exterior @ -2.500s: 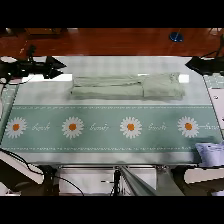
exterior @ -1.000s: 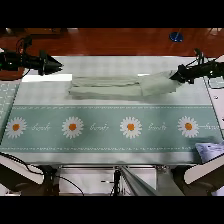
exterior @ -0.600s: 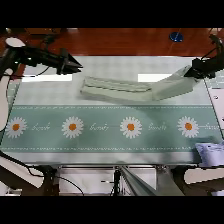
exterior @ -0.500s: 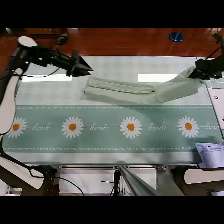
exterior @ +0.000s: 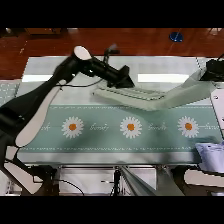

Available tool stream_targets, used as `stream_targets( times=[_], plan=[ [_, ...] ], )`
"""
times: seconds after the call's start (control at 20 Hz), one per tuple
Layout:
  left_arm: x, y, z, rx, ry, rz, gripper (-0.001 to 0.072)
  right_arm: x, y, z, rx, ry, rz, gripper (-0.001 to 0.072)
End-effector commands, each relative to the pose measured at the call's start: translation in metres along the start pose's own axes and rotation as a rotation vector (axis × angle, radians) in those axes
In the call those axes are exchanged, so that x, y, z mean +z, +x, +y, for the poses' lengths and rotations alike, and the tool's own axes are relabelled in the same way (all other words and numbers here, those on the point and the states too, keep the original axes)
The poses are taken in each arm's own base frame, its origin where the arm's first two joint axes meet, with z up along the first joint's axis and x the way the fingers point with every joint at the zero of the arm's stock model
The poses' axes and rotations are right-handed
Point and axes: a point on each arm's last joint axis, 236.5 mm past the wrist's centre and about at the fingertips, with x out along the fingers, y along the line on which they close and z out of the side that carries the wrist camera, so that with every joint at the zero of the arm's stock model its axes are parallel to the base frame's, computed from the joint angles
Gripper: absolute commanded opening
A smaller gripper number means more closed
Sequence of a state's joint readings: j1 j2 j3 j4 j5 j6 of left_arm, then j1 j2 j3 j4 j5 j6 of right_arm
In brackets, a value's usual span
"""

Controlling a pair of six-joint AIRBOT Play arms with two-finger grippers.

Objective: Fold the shirts.

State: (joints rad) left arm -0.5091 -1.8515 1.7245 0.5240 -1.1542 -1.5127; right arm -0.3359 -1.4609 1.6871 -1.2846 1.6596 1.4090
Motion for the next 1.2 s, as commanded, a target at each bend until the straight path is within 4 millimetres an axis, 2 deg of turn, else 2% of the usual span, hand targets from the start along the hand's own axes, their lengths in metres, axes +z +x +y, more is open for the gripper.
stream_targets(
  times=[0.0, 0.15, 0.25, 0.6, 0.9, 1.1, 1.15],
  plan=[
    [-0.018, 0.059, -0.012, 0.005, 0.007, -0.001, 0.0126, -0.005, -0.009, 0.002, -0.008, 0.006, -0.004, 0.0028],
    [-0.033, 0.093, -0.004, 0.02, 0.001, 0.022, 0.0126, -0.006, -0.018, 0.007, -0.004, -0.001, -0.028, 0.0029],
    [-0.037, 0.106, 0.001, 0.023, -0.016, 0.025, 0.0126, -0.007, -0.025, 0.009, -0.007, -0.004, -0.046, 0.0028],
    [-0.037, 0.132, 0.011, -0.036, -0.132, 0.021, 0.0126, -0.011, -0.046, 0.017, -0.015, -0.016, -0.096, 0.0028],
    [-0.029, 0.149, 0.006, -0.088, -0.193, -0.034, 0.0126, -0.01, -0.048, 0.031, 0.04, -0.027, -0.107, 0.0028],
    [-0.045, 0.167, -0.002, -0.113, -0.217, -0.004, 0.0118, -0.011, -0.044, 0.05, 0.055, -0.075, -0.093, 0.0028],
    [-0.052, 0.173, -0.005, -0.115, -0.209, 0.009, 0.007, -0.012, -0.041, 0.059, 0.06, -0.099, -0.086, 0.0028]
  ],
)
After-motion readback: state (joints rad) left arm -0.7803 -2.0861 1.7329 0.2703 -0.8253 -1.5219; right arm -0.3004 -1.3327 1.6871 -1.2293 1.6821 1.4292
